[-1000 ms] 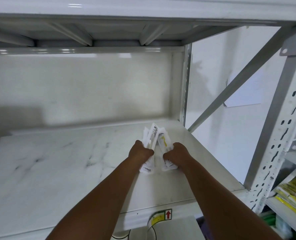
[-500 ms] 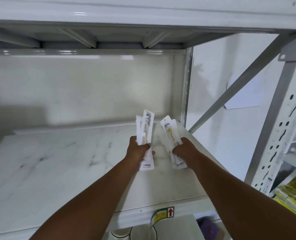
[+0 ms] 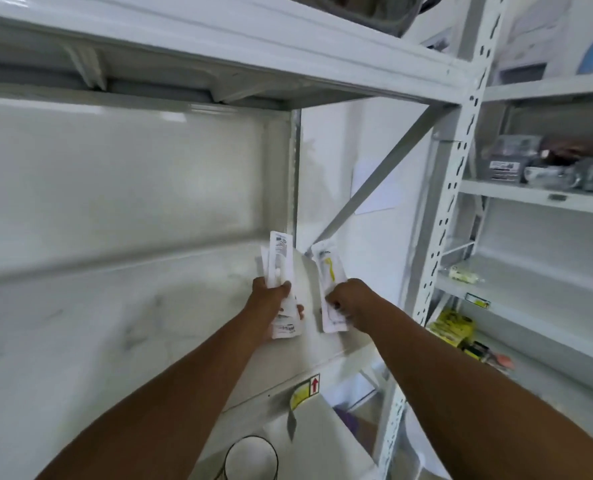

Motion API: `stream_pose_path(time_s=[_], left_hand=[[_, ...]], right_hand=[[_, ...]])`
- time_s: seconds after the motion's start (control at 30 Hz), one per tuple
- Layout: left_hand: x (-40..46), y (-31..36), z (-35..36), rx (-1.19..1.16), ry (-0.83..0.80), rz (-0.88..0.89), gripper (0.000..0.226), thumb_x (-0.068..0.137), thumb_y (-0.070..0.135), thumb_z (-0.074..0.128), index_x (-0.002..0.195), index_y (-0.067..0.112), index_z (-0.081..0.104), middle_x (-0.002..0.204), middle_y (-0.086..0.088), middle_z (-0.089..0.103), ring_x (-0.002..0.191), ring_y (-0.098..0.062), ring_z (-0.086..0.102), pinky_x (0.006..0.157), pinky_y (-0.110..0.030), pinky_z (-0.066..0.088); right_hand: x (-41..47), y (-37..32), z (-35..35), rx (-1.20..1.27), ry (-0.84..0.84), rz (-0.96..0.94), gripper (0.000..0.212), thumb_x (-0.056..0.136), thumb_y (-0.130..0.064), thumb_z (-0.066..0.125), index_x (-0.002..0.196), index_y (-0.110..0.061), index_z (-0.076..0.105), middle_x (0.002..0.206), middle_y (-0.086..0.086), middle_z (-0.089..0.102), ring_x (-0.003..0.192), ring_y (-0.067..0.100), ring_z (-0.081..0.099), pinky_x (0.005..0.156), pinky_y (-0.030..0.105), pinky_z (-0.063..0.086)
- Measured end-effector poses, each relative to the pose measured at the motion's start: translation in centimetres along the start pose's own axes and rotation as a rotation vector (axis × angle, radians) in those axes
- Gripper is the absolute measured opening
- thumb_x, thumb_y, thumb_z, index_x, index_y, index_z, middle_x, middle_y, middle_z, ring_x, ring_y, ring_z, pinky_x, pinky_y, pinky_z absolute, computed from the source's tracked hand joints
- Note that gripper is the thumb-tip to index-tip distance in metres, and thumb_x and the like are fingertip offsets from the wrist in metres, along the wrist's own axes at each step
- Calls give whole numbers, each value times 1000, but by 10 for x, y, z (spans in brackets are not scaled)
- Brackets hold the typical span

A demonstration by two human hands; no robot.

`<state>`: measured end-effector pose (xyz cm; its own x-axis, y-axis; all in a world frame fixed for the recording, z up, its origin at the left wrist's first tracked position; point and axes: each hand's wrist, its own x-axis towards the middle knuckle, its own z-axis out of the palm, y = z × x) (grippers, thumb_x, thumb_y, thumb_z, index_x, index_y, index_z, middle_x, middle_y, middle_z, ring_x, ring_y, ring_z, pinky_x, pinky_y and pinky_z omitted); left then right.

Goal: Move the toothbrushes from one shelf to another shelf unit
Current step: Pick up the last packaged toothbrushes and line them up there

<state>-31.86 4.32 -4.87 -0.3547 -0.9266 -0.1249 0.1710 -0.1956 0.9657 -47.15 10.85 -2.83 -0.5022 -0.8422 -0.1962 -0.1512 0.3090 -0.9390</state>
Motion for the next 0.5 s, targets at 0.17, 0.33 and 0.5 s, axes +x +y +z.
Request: stream_pose_path(time_s=[0.17, 0.33, 0.5], left_hand=[[-24, -13, 19, 49, -169, -85, 22, 91, 24, 64, 103, 21, 46, 101, -22, 55, 85, -38, 65, 82, -71, 48], [-52, -24, 46, 68, -298, -140, 23, 91, 28, 62, 105, 24, 44, 101, -19, 57, 90, -37, 67, 80, -69, 49], [-83, -34, 80, 124, -397, -152, 40, 86, 31, 65, 115, 22, 39, 99, -19, 62, 86, -34, 72, 78, -64, 53]], right_hand=[[-48, 13, -22, -137, 103, 58, 27, 83, 4, 53, 61, -10, 45, 53, 4, 50, 44, 14, 48, 45, 19, 40], [-87, 33, -49, -153, 170, 92, 25, 86, -1, 57, 67, -16, 52, 71, 3, 54, 59, 16, 52, 60, 25, 48], [-126, 48, -81, -190, 232, 120, 26, 80, 2, 55, 62, -10, 41, 60, 13, 43, 43, 19, 42, 53, 25, 37]])
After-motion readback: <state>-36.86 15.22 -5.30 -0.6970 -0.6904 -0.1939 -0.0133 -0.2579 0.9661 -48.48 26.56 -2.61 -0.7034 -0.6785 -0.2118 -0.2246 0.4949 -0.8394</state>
